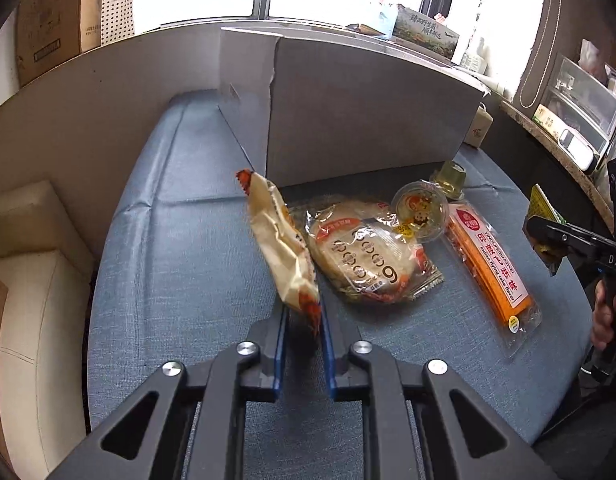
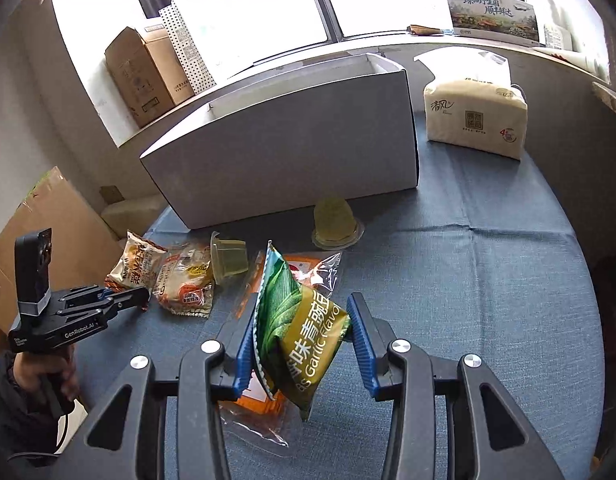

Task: Organize snacks
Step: 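Lower both held bags into the white box and open both grippers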

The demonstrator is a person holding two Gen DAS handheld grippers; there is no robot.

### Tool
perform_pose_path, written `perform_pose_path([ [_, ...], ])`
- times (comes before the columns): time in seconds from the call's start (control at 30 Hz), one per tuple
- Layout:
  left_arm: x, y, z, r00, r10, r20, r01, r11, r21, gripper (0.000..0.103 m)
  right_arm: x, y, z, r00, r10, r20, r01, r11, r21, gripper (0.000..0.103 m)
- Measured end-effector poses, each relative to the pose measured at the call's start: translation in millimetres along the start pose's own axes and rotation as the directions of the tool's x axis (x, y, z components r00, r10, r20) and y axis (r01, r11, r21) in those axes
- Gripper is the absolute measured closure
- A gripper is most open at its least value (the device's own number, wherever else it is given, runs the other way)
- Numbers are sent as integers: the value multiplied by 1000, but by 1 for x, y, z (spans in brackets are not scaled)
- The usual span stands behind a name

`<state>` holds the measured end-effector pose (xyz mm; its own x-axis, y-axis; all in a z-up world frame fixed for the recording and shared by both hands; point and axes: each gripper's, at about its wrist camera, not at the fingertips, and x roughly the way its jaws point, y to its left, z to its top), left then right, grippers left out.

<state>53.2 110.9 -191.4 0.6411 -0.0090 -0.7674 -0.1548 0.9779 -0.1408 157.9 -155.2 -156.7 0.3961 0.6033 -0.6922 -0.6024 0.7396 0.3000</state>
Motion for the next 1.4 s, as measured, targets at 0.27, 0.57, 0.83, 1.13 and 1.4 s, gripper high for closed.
perform_pose_path([
  [0.27, -46, -15, 10, 995, -11, 100, 6, 999, 46, 90, -3, 8, 1, 1000, 8, 6, -8, 1000, -22, 57],
  [0.57, -93, -37, 34, 977, -33, 209, 15, 996, 89, 90, -13, 19, 8, 999, 24, 35, -22, 998, -54, 57],
  [0.83, -127, -45, 84, 937, -63, 342, 28, 994, 107, 90, -32, 40, 59, 990, 55, 129, -40, 992, -117, 57],
  [1.13, -109, -44, 174, 923, -65, 380, 15, 991, 132, 90, -29, 50, 159, 975, 24, 219, 17, 983, -182, 57],
  [1.4, -50, -38, 224, 953, -43, 301, 23, 997, 69, 88, 15, 20, 221, 980, -47, 193, 70, 991, -113, 55],
])
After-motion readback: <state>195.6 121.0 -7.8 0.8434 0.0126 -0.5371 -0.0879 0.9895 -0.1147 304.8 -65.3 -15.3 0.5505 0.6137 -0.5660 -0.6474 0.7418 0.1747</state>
